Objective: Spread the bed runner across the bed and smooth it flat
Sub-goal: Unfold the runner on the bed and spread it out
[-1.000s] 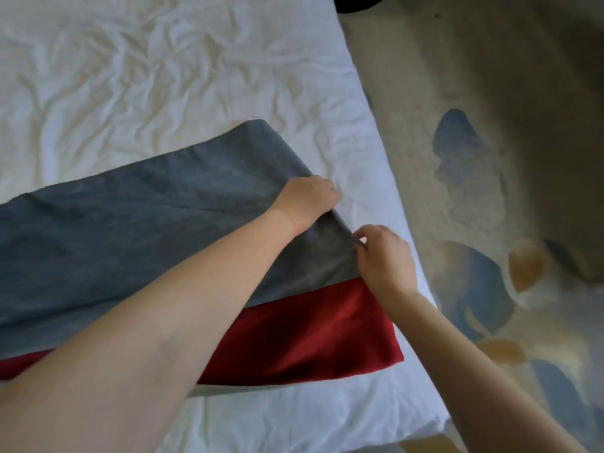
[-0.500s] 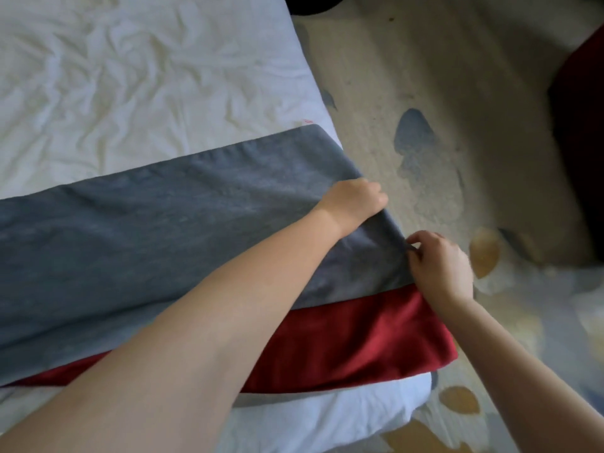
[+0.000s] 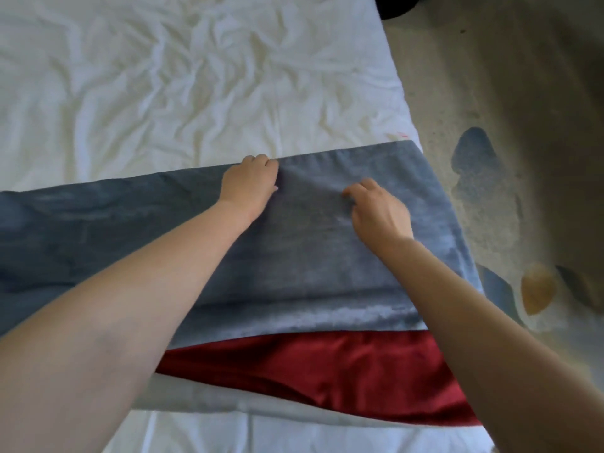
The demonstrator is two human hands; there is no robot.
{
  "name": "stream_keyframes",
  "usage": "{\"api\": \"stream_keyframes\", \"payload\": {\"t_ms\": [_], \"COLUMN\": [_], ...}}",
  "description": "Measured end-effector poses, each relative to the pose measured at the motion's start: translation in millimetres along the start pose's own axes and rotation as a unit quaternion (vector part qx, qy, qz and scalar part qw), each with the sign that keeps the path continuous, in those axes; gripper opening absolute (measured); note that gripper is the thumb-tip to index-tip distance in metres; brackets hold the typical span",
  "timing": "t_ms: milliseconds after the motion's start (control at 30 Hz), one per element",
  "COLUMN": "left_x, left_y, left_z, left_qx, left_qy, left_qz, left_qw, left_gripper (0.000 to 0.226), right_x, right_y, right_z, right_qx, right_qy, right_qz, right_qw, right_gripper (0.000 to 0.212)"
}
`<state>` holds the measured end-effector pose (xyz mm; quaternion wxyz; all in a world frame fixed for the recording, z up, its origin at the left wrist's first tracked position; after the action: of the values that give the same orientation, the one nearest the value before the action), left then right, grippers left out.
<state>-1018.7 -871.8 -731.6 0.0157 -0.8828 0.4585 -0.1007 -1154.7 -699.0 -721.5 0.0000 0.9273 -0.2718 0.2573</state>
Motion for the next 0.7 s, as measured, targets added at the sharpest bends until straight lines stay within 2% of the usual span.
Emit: {"api": "stream_keyframes", "payload": {"t_ms": [200, 367, 500, 600, 633, 700], "left_x": [55, 67, 71, 72, 72, 72], "left_y": [-12, -4, 5, 12, 15, 21], "left_z": [13, 14, 20, 26, 28, 32], "left_qx": [-0.002, -0.006, -0.003, -0.009, -0.01, -0.023], "left_qy": [0.032, 0.089, 0.068, 0.081, 0.086, 0.086], "left_qz": [0.012, 0.066, 0.072, 0.092, 0.101, 0.117], "left_qw": [0.999, 0.994, 0.995, 0.992, 0.991, 0.989], "left_gripper": [0.015, 0.013, 0.016, 0.019, 0.02, 0.021], "right_x": [59, 73, 71, 66, 64, 56], "right_y": [34, 47, 69, 91, 97, 106], "right_z": [43, 51, 49, 46, 45, 43], "right_qx": [0.049, 0.025, -0.006, 0.019, 0.034, 0.049], "right_qy": [-0.035, -0.085, -0.106, -0.1, -0.1, -0.109], "right_qz": [0.006, -0.001, -0.006, 0.0, -0.007, -0.029], "right_qw": [0.998, 0.996, 0.994, 0.995, 0.994, 0.992], "right_gripper": [0.035, 0.03, 0.043, 0.06, 0.057, 0.036]}}
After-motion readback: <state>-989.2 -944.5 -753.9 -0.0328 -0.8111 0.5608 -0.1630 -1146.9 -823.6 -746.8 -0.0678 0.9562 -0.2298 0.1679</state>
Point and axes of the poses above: each hand's wrist, its own y-axis towards the middle knuckle, its own z-axis out of the palm, x = y × z, the point moved 2 cm from there along y, towards the middle knuckle, and after that the axes turned 11 degrees about y, right-handed, at the moved point
